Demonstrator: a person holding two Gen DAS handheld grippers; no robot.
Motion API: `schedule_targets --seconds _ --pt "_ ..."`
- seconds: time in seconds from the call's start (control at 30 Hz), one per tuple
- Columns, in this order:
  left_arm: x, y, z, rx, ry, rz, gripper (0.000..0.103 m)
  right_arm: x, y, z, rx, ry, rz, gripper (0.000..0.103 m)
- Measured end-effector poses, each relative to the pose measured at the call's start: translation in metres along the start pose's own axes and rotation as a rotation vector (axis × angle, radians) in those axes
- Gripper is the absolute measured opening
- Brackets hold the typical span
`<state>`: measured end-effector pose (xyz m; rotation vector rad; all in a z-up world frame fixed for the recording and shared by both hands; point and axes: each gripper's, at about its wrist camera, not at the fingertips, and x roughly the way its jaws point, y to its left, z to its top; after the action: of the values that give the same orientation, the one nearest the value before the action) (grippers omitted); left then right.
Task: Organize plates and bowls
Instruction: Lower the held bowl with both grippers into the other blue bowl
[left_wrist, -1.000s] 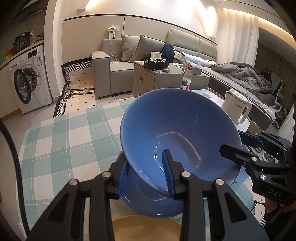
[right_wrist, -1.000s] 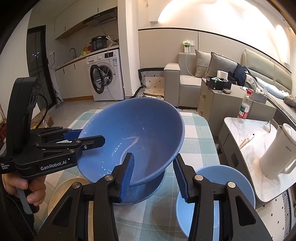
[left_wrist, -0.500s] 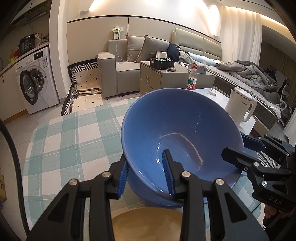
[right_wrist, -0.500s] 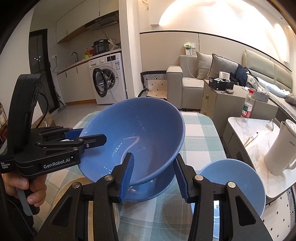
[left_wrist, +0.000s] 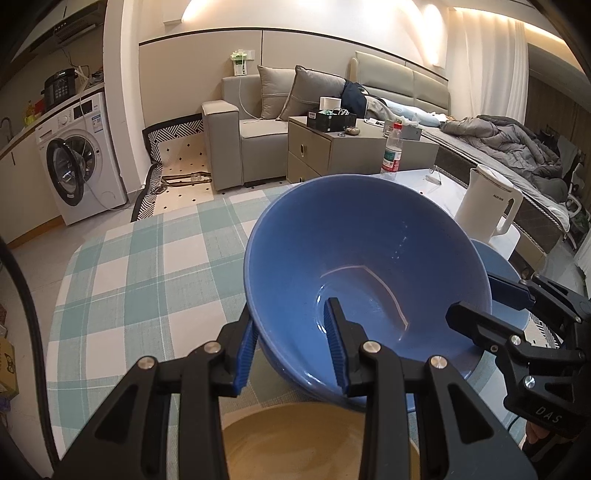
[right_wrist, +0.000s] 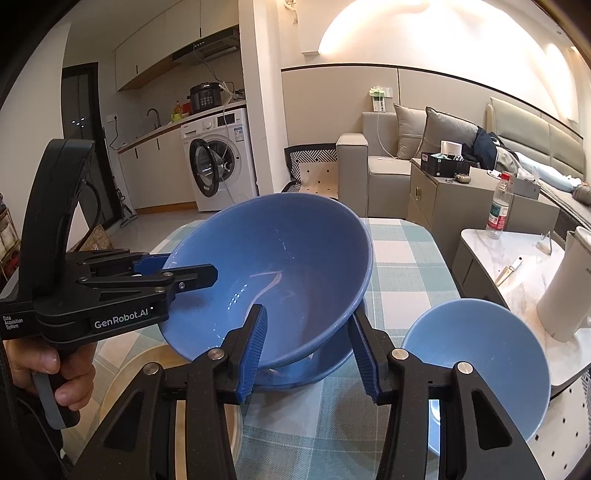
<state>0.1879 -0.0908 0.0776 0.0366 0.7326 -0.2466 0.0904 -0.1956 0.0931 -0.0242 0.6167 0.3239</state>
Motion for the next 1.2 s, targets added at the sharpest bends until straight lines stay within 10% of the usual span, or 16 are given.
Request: schedule_targets --seconds 1.2 --pt "0.032 0.002 -0.015 0.024 0.059 0.059 0.034 0.038 0.002 -0.017 -0.010 0.086 -0.011 0.056"
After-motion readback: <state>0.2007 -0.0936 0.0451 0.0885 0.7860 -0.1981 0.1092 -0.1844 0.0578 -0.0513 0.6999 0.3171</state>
